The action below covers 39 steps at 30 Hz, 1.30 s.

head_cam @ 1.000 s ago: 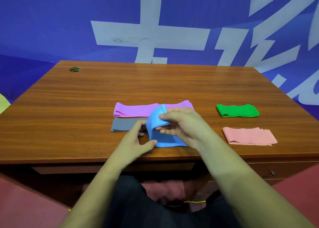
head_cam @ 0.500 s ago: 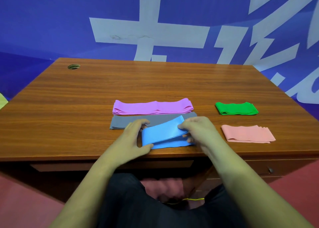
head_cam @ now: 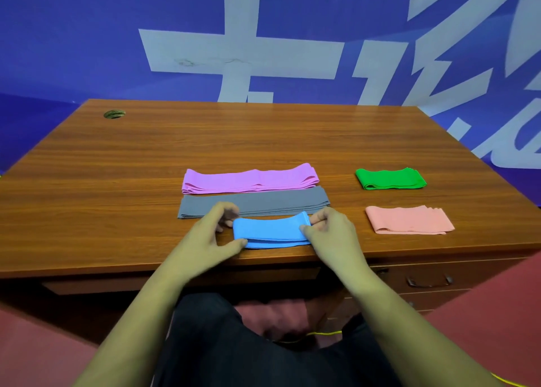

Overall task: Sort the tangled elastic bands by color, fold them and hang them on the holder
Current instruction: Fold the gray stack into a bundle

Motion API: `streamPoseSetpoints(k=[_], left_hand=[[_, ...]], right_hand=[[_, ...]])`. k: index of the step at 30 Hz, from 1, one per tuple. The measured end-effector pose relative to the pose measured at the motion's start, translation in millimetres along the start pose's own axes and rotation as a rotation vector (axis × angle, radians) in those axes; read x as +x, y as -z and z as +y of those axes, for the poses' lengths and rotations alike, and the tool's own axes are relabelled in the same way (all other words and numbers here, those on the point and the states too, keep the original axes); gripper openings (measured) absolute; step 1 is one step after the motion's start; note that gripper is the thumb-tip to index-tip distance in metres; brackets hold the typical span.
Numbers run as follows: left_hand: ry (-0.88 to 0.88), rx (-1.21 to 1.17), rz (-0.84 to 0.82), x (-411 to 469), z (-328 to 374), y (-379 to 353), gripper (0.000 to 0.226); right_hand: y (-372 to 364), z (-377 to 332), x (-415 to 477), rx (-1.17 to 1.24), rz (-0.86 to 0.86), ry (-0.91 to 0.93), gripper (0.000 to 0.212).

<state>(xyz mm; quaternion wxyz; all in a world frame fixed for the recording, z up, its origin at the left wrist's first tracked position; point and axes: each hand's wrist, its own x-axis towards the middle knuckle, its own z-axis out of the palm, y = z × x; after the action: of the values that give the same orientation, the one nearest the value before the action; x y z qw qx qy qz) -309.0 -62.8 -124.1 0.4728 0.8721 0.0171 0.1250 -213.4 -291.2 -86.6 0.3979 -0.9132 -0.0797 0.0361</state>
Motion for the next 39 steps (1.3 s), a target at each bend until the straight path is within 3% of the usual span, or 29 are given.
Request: streamPoseSetpoints(k=[5,10,17,19,22,24,27,30,35,39], left_hand=[[-0.008,-0.027,0.023,-3.7,5.2,3.0,0.038],[-0.077,0.185,-0.061,-3.2,-2.8,2.9,0.029],[-0.055,0.259,-0.111,-2.9,-1.1,2.9,0.043],[-0.087,0.221,-0.078,-6.4,3.2,7.1,0.044],[-0.078,0.074,0.100,-8.4,9.0,20.5,0.027],[-0.005,0.033,0.254,-5.0,6.4,31.9,0.012],[0.191,0.101,0.454,2.3,-6.8,47.7,0.019],[0.428,0.258,0.532,9.8,-21.1,58.3,0.017],[0.717,0.421,0.348,33.2,-15.7,66.2,0.045],[0.775,0.526,0.190,45.8,-11.9,64.1,0.047]], right_hand=[[-7.7,-0.2,-7.9,0.046,0.005,0.043,0.014],[-12.1,6.5,-12.4,0.011,0.066,0.135,0.014],[-14.6,13.9,-17.9,-0.090,0.086,0.254,0.016],[-13.6,13.1,-15.3,-0.136,0.094,0.273,0.011],[-13.5,-0.2,-8.5,-0.186,0.142,0.374,0.016],[-17.3,-16.0,-3.1,-0.208,0.112,0.472,0.021],[-30.1,-41.3,4.0,-0.217,-0.066,0.567,0.030],[-46.5,-58.0,11.0,-0.241,-0.212,0.639,0.039],[-64.2,-62.3,23.0,-0.390,-0.367,0.617,0.043],[-68.0,-57.8,26.7,-0.451,-0.364,0.621,0.045]])
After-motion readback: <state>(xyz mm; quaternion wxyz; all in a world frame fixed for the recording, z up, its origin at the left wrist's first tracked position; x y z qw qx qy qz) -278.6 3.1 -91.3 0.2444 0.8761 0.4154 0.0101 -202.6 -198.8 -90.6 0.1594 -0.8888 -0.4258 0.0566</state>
